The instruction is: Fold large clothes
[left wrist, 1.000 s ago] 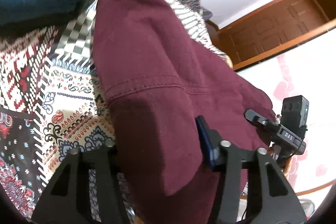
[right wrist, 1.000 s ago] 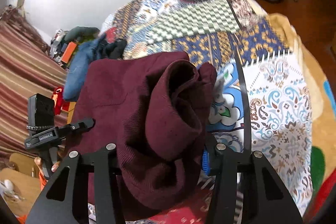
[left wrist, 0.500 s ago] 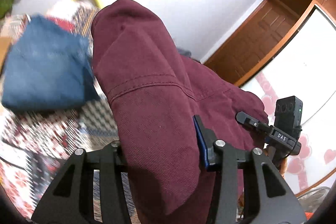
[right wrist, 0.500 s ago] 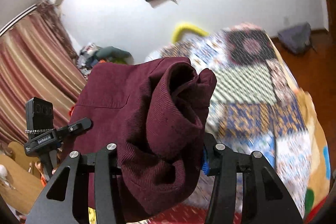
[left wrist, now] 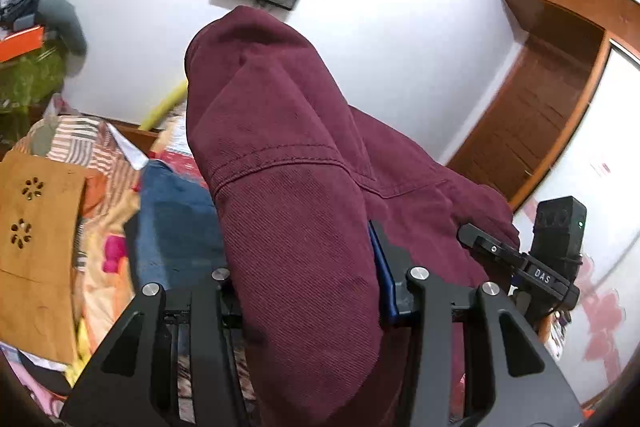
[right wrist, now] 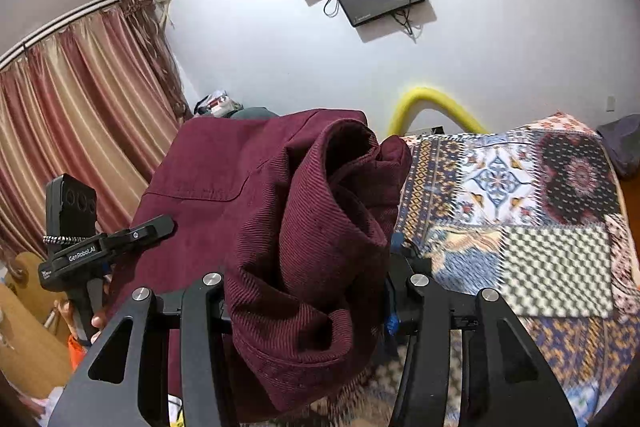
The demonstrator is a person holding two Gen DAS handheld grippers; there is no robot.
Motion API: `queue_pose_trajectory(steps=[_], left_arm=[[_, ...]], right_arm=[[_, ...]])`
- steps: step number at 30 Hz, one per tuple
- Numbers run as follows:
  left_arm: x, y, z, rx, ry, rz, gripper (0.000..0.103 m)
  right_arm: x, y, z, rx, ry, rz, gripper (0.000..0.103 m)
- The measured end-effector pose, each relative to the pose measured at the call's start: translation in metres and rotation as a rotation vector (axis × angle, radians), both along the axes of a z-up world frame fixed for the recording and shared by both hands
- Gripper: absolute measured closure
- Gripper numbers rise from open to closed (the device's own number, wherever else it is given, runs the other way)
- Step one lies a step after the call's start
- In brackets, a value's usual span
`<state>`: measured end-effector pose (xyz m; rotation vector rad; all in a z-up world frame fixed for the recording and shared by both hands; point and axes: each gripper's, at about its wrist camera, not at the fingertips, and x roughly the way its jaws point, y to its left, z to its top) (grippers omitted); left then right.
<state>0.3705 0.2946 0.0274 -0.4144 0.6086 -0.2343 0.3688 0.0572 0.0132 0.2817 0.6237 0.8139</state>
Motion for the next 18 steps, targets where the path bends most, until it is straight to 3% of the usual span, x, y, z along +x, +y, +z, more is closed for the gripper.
queue_pose_trajectory(steps=[3,5,9,11,13,15,18], left_arm=[[0.029,0.031,-0.028,0.010,0.038,0.029,0.057],[0.049,0.054,-0.055,0.005,0.087,0.048,0.057],[0.096,0.090,-0.136,-0.028,0.265,0.090,0.056],[0.111,0.097,-0.178,-0.009,0.365,0.115,0.050],[0.115,0.096,-0.205,0.018,0.361,0.118,0.040],[0.111,0.097,-0.209,-0.001,0.323,0.125,0.034],[0.106,0.094,-0.204,0.031,0.324,0.137,0.033]], right_arm=[[0.019,0.028,-0.022,-0.007,0.033,-0.017,0.058],[0.037,0.048,-0.053,-0.036,0.081,-0.026,0.058],[0.069,0.067,-0.127,-0.144,0.229,-0.047,0.056],[0.075,0.066,-0.150,-0.185,0.234,-0.068,0.054],[0.072,0.060,-0.153,-0.181,0.236,-0.077,0.052],[0.073,0.055,-0.148,-0.184,0.260,-0.066,0.049],[0.062,0.052,-0.134,-0.232,0.254,-0.072,0.046]])
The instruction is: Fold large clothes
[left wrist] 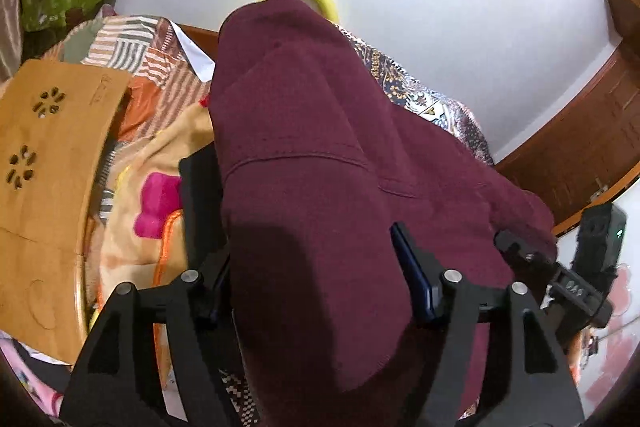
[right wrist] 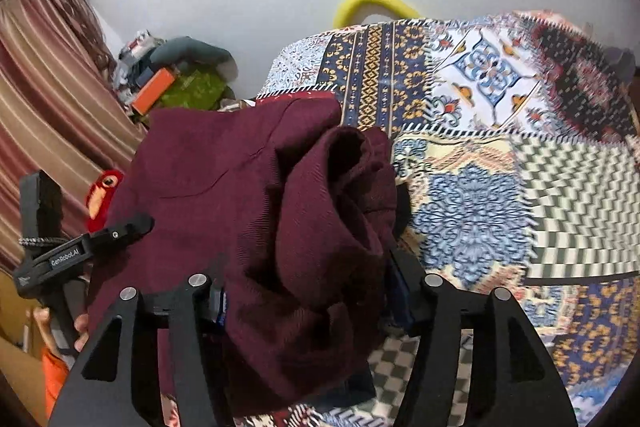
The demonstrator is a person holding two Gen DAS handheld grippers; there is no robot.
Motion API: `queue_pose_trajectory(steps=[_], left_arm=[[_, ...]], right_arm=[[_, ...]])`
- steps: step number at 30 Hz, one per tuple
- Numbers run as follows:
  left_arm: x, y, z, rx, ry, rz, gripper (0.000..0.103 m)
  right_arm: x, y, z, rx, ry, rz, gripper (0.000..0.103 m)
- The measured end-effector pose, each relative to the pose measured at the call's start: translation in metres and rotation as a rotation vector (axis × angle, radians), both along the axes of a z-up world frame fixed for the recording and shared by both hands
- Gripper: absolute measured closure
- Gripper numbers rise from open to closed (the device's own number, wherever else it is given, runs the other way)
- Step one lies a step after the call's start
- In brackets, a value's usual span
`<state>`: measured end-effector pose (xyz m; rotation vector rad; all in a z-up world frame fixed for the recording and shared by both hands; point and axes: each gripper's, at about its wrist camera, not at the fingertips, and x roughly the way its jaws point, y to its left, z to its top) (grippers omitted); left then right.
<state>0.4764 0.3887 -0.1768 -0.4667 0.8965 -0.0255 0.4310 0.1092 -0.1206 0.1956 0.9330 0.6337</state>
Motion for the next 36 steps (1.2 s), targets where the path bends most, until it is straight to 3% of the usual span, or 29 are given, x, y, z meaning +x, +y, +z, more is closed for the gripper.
queue_pose_trajectory(steps=[3,7,9,17,23,28,34,36], left_arm=[[-0.010,-0.009,0.015,0.096,0.015,0.029,0.034],[-0.035,-0.031,0.043,0.262,0.010,0.043,0.034],[-0.052,-0.042,0.059,0.298,-0.013,0.039,0.034],[-0.142,-0.094,0.164,0.333,-0.220,0.059,0.034],[-0.224,-0.146,0.233,0.373,-0.420,0.059,0.034],[-0.303,-0.197,0.256,0.437,-0.605,0.050,0.034],[-0.374,-0.240,0.251,0.513,-0.750,0.085,0.034],[-0.389,-0.247,0.246,0.536,-0.785,0.118,0.034]], right_arm=[[-0.023,-0.003,0.020,-0.060,-0.064,-0.016,0.046],[-0.033,-0.013,0.042,-0.062,-0.134,-0.021,0.046],[-0.048,-0.022,0.065,-0.051,-0.174,-0.014,0.046],[-0.143,-0.058,0.165,0.054,-0.397,0.013,0.046],[-0.222,-0.080,0.207,0.136,-0.567,0.042,0.046],[-0.280,-0.095,0.217,0.176,-0.706,0.032,0.046],[-0.315,-0.100,0.201,0.176,-0.793,0.003,0.046],[-0.324,-0.098,0.196,0.158,-0.814,-0.016,0.041]])
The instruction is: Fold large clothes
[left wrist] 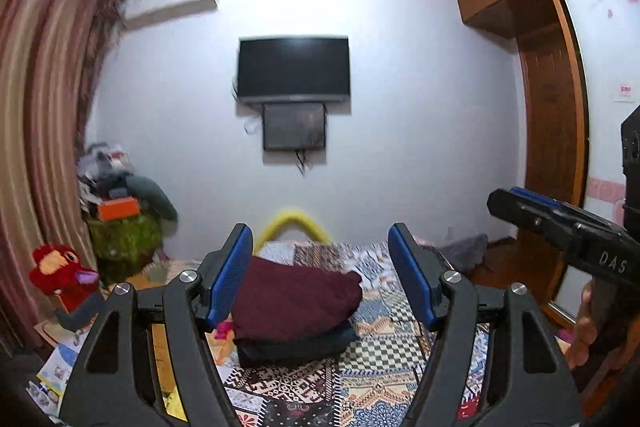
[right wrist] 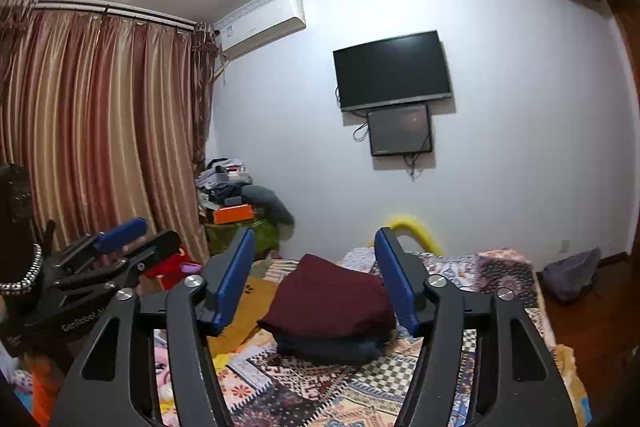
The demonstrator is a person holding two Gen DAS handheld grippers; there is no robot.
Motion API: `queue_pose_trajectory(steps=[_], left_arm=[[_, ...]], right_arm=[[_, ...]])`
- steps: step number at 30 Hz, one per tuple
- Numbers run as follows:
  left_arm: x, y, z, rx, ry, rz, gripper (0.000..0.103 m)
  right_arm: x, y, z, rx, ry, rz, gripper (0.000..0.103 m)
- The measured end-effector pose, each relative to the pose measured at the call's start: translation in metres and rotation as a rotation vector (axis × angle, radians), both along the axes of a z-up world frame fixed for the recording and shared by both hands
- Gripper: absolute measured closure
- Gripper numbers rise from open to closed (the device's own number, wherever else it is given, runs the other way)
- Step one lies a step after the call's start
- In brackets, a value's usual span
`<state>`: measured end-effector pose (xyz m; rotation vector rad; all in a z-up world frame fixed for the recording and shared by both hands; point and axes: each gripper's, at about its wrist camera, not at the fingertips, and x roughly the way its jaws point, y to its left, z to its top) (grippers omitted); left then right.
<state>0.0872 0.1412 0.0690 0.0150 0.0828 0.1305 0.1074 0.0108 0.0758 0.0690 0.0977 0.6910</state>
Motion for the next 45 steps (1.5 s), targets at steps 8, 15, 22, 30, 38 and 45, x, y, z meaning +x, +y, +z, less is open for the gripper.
queue_pose_trajectory(steps=[8,15,22,30,38,45], left_arm=[[-0.025,0.007,-0.023,-0.069,-0.027,0.065,0.007],[-0.035,0.010,-0.031,-0.089,-0.013,0.097,0.001],[-0.041,0.011,-0.037,-0.087,-0.005,0.109,0.001],[-0.041,0.013,-0.041,-0.099,0.012,0.110,0.000],[-0.037,0.018,-0.047,-0.101,0.032,0.126,0.000],[-0.033,0.019,-0.054,-0.100,0.057,0.135,0.000]], right_arm=[[-0.007,0.011,-0.009,-0.038,-0.012,-0.068,0.001],[0.000,0.012,-0.014,-0.029,0.038,-0.080,0.000],[-0.012,0.008,-0.022,-0.049,0.032,-0.096,0.000],[-0.014,0.008,-0.026,-0.065,0.038,-0.099,0.000],[-0.013,0.007,-0.025,-0.079,0.058,-0.100,0.000],[-0.013,0.010,-0.027,-0.109,0.066,-0.096,0.000]])
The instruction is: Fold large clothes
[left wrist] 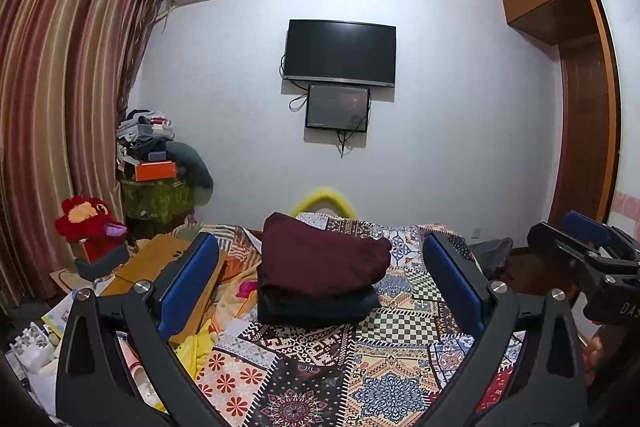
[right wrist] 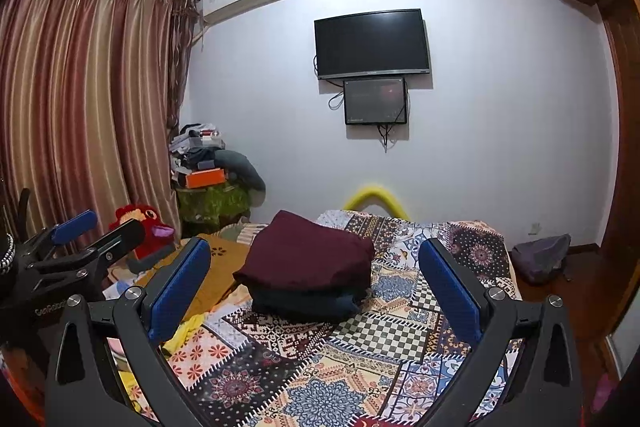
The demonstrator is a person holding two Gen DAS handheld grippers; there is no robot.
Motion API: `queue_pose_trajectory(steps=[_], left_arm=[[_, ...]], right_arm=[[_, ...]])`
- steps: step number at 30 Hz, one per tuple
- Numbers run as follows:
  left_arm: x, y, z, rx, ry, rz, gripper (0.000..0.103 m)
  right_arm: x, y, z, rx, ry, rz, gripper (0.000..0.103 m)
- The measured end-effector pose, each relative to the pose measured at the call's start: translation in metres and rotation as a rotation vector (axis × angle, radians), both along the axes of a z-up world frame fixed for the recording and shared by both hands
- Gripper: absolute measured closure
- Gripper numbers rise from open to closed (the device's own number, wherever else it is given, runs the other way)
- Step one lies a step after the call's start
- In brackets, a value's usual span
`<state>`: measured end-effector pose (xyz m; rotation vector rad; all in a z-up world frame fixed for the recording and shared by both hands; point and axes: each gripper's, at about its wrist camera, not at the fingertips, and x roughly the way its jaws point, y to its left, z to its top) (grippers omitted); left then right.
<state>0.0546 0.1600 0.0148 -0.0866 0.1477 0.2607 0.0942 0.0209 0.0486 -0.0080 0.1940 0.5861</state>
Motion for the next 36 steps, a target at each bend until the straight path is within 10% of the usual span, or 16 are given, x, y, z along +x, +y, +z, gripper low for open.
queue_pose_trajectory(steps=[36], left_arm=[[0.003,-0.008,-0.002,0.005,0.017,-0.073,0.000]], right_arm=[[0.004,-0.016,0.004,0.038,0.036,-0.017,0.000]])
